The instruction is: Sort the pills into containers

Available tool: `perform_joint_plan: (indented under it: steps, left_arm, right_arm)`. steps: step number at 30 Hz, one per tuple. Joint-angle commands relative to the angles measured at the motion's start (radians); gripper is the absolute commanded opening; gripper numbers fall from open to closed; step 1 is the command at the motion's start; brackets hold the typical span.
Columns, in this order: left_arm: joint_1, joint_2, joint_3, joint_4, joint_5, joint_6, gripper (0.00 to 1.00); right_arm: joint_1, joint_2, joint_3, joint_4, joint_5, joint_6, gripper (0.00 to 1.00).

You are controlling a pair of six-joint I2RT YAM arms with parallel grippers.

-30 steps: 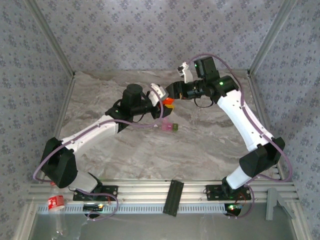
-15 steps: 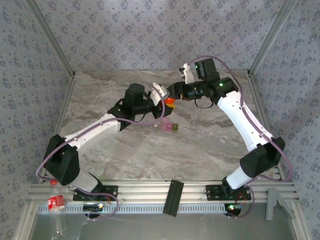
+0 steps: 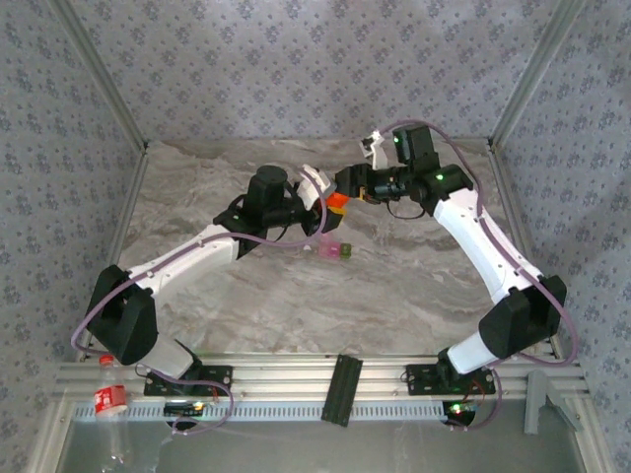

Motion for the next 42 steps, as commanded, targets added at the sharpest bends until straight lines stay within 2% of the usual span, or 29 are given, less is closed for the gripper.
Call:
perform_joint_plan:
  steps: [1, 2, 5, 7, 13, 17, 21, 27, 42]
  left_arm:
    - [-0.001, -0.005, 0.05, 0.033, -0.006, -0.017, 0.04]
    - [-0.001, -0.003, 0.051, 0.03, -0.009, -0.017, 0.0]
    - [-0.002, -0.001, 0.058, 0.015, -0.035, -0.012, 0.0]
    - [-0.001, -0.001, 0.057, 0.011, -0.052, -0.004, 0.0]
    - [0.008, 0.008, 0.082, -0.066, -0.048, 0.039, 0.0]
    - [0.012, 0.015, 0.071, -0.077, -0.019, 0.067, 0.0]
    - [0.018, 0.029, 0.071, -0.094, 0.037, 0.092, 0.0]
    - [0.019, 0.036, 0.068, -0.12, 0.095, 0.115, 0.0]
    - [0.018, 0.049, 0.071, -0.111, 0.1, 0.072, 0.0]
  right_arm:
    - [-0.025, -0.03, -0.01, 0.051, 0.027, 0.053, 0.38]
    - [-0.024, -0.031, -0.013, 0.05, 0.029, 0.053, 0.43]
    - [-0.037, -0.044, -0.018, 0.044, 0.034, 0.05, 0.61]
    - [-0.069, -0.064, -0.025, 0.044, 0.036, 0.052, 0.69]
    - [-0.206, -0.153, -0.098, 0.088, -0.014, 0.097, 0.75]
    - [-0.261, -0.204, -0.178, 0.096, 0.025, 0.117, 0.85]
    - [-0.273, -0.211, -0.242, 0.132, -0.021, 0.116, 0.84]
    - [-0.25, -0.179, -0.298, 0.246, -0.139, 0.182, 0.77]
    - [-0.11, -0.1, -0.259, 0.323, -0.12, 0.221, 0.73]
